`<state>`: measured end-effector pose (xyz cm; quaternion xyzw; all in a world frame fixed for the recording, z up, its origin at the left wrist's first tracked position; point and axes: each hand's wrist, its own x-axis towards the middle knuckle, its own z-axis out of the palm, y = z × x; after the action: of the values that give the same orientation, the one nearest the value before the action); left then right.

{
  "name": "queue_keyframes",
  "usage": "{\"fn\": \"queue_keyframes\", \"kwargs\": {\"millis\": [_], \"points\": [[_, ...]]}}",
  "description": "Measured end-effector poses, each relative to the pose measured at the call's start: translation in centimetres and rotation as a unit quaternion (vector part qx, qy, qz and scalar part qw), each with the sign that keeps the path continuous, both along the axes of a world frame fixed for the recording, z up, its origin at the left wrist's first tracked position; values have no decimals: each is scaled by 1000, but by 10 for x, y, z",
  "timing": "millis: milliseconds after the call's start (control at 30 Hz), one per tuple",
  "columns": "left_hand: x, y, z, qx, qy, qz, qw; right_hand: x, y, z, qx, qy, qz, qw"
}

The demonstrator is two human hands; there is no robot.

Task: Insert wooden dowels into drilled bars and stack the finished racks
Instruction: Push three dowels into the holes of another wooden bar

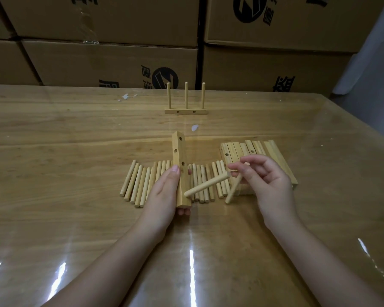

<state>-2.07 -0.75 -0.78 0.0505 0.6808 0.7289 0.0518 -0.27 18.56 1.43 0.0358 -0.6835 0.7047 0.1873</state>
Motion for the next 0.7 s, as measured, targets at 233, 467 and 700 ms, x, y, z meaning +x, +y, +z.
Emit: {"fn": "queue_keyframes", "kwargs": {"millis": [233, 467, 700], "points": [[-1, 1, -2, -2, 2, 6, 1000, 6, -6, -6, 176, -22, 83, 981], [0, 2, 0, 4, 1, 8, 1000, 5, -4, -4, 258, 95, 9, 961], [0, 1, 1, 3, -10, -3, 1000, 0, 1, -9, 357, 104, -46, 927]]}}
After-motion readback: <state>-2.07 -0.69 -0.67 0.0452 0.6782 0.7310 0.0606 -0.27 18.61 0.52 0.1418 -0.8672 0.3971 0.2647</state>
